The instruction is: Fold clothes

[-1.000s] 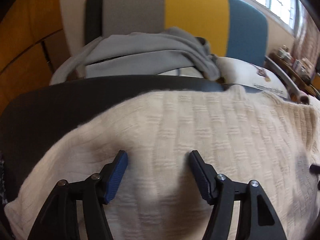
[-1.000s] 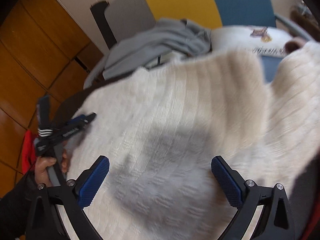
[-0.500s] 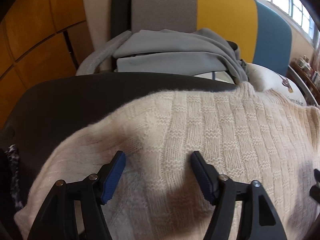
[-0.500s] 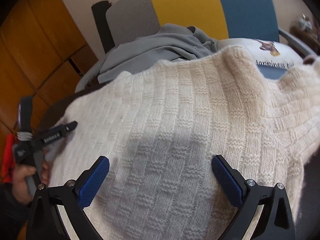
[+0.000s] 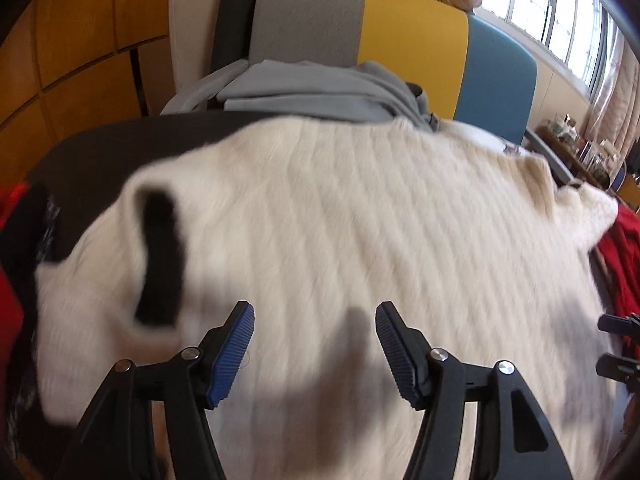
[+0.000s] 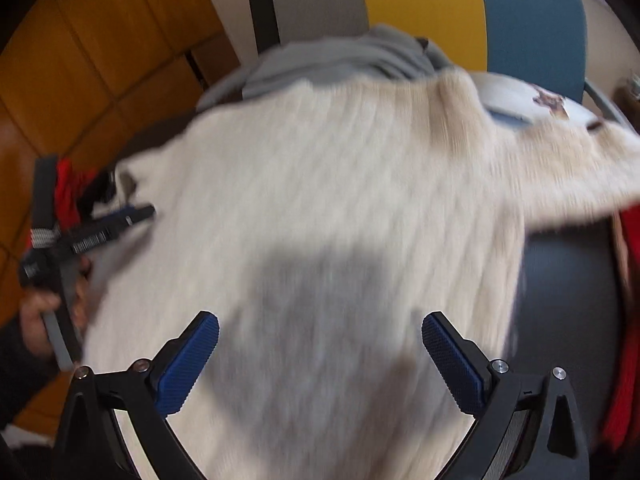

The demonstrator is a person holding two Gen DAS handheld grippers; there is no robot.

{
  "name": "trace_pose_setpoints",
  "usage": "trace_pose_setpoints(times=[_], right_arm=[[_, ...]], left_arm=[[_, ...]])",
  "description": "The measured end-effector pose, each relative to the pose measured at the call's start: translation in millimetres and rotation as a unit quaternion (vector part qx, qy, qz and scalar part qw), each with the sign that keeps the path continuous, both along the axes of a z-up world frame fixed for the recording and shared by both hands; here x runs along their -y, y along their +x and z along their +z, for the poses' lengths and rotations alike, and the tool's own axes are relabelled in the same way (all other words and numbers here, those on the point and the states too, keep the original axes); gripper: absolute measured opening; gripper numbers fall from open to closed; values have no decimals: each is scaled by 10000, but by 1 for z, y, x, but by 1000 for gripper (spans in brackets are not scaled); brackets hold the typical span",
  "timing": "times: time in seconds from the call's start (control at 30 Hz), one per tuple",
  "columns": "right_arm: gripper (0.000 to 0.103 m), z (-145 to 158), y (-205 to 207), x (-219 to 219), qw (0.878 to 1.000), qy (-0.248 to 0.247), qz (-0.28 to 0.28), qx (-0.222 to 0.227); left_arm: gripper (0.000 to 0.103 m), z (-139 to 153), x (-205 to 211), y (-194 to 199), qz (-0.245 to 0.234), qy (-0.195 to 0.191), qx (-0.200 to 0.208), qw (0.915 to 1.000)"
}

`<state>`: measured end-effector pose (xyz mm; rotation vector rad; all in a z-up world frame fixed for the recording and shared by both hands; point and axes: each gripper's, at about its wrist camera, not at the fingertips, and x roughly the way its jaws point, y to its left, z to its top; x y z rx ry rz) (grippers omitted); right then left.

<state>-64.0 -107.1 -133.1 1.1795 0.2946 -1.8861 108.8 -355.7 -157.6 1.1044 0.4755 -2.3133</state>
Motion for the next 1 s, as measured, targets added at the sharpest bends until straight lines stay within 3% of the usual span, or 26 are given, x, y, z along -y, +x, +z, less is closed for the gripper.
trace_pose_setpoints(times=[0.17,0.43,0.67,0.77,0.9,1.0], right_arm=[[103,-14,28,-30,9996,-60,-253,115],[103,-22,61,-42,9976,69,-331,-604],[100,-1,21,-66,9928,-717,-893,357],[93,26,-5,-89,9846,-1166,-1283,217],[75,57,-66,-121,9696,-1518,-1920,-35],[52,72,-135,-145,9516,-1608,-2604,-268]], left_arm=[[65,-12,-5,27,-51,-159,81,9998],[67,-15,-11,38,-99,-295,69,9995],[65,9,-33,17,-434,-397,-317,9978],[65,7,-37,-5,-633,-104,-336,9974],[65,-3,-40,-29,-701,71,-258,9972],[66,-11,-44,-32,-685,112,-217,9974]])
